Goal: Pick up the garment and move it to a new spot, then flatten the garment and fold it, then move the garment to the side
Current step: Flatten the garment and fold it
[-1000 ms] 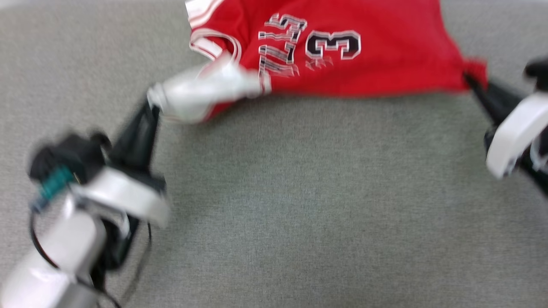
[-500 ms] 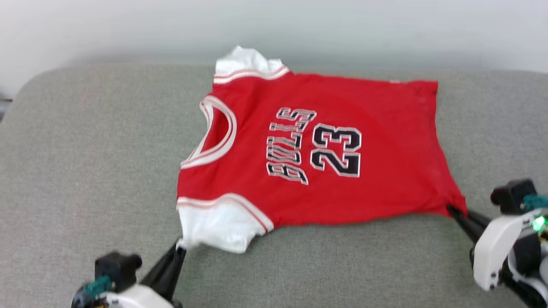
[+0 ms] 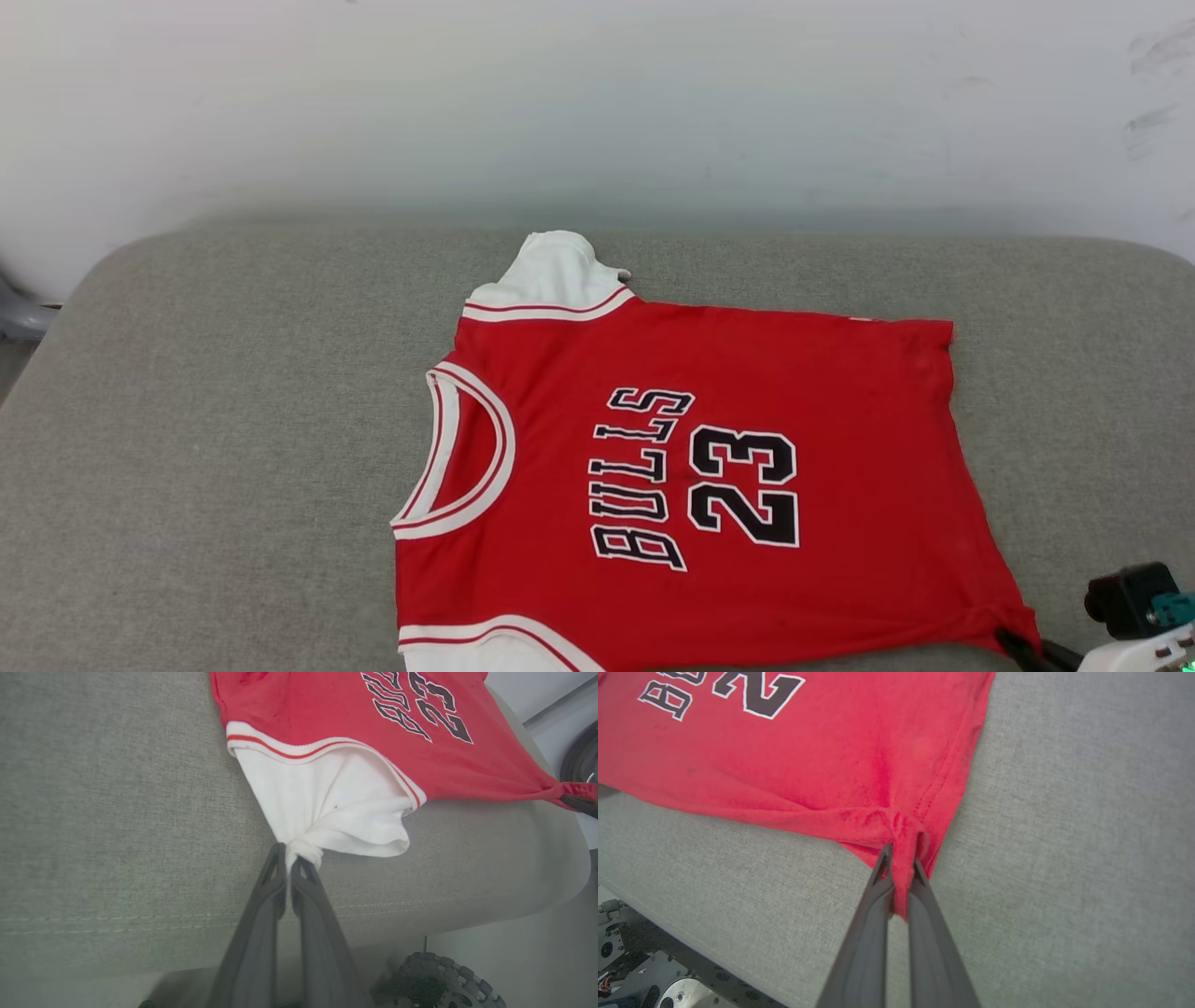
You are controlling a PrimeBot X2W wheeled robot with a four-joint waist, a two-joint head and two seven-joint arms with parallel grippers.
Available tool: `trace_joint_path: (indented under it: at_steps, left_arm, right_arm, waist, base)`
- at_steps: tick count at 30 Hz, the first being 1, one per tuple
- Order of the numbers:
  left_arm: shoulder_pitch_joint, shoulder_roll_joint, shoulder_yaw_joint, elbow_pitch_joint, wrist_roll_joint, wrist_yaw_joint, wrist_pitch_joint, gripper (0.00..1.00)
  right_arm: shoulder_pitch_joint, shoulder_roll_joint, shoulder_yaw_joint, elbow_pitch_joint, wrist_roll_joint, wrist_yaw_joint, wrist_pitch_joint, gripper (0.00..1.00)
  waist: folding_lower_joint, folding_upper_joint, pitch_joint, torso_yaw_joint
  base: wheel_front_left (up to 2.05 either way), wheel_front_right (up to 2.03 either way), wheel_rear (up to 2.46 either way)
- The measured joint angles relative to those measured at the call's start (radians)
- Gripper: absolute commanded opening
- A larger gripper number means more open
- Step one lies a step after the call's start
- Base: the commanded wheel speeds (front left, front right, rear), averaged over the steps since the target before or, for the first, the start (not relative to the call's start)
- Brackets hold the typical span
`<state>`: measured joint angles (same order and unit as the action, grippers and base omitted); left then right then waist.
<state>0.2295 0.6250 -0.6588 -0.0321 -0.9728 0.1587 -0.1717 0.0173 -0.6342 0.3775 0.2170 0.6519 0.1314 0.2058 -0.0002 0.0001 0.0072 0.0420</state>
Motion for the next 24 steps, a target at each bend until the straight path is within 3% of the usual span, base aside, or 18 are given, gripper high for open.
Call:
trace_joint_path:
  at_steps: [5, 12, 24]
  left_arm:
    - [0.023, 0.004, 0.000, -0.012, -0.013, 0.002, 0.000, 0.00]
    - [-0.026, 0.012, 0.011, 0.000, 0.047, 0.008, -0.029, 0.00]
    - [-0.358, 0.037, 0.007, 0.052, 0.165, -0.072, 0.050, 0.00]
  right_arm:
    - [0.070, -0.003, -0.031, -0.032, 0.004, 0.000, 0.016, 0.00]
    - [0.074, 0.008, -0.040, -0.067, -0.011, 0.000, 0.051, 0.00]
    - [-0.036, 0.032, -0.072, -0.095, 0.003, 0.000, 0.067, 0.00]
  waist:
    - [0.0000, 0.0000, -0.013, 0.006]
    - [0.0002, 0.0000, -0.012, 0.004]
    - [0.0003, 0.0000, 0.043, -0.012]
  base:
    - [0.00, 0.00, 0.00]
    - [0.00, 0.00, 0.00]
    - [0.00, 0.00, 0.00]
